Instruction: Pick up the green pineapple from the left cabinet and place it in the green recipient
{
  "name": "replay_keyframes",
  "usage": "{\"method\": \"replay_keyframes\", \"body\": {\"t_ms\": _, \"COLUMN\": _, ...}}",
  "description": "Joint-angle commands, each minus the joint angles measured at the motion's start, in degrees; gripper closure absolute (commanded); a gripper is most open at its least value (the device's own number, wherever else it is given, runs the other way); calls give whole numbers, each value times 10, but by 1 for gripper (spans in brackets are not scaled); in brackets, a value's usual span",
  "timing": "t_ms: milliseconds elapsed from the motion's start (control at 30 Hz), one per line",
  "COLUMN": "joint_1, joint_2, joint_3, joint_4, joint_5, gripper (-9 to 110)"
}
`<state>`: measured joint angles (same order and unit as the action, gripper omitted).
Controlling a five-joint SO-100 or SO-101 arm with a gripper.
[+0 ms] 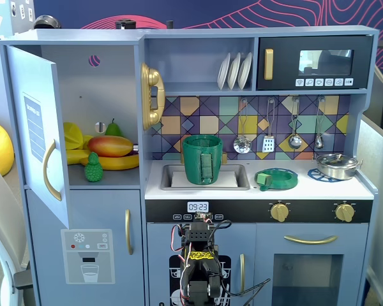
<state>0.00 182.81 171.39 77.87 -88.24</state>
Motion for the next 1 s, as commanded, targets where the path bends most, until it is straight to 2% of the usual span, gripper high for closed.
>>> {"method": "replay_keyframes", "body": {"t_ms": 0, "joint_1": 30, "joint_2": -6, "joint_3": 4, "joint_4": 97, "joint_5": 33, "gripper": 101}}
{"method": "replay_keyframes", "body": {"t_ms": 300, "joint_1": 24, "joint_2": -6, "joint_3": 4, "joint_4": 98, "joint_5": 26, "gripper": 101}}
{"method": "replay_keyframes", "body": {"t_ms": 400, "joint_1": -29, "joint_2": -8, "joint_3": 3, "joint_4": 50, "joint_5": 27, "gripper": 101}}
{"method": "replay_keyframes", "body": {"t_ms": 533, "joint_1": -149, "joint_2": -14, "joint_3": -8, "joint_4": -152, "joint_5": 55, "gripper": 101}}
{"method": "replay_keyframes", "body": {"t_ms": 700, "joint_1": -306, "joint_2": -56, "joint_3": -37, "joint_4": -507, "joint_5": 38, "gripper": 101}}
{"method": "replay_keyframes", "body": {"t_ms": 800, "joint_1": -390, "joint_2": -100, "joint_3": -43, "joint_4": -697, "joint_5": -25, "gripper": 101}}
{"method": "replay_keyframes", "body": {"t_ms": 967, "joint_1": -461, "joint_2": -240, "joint_3": -186, "joint_4": -730, "joint_5": -95, "gripper": 100}}
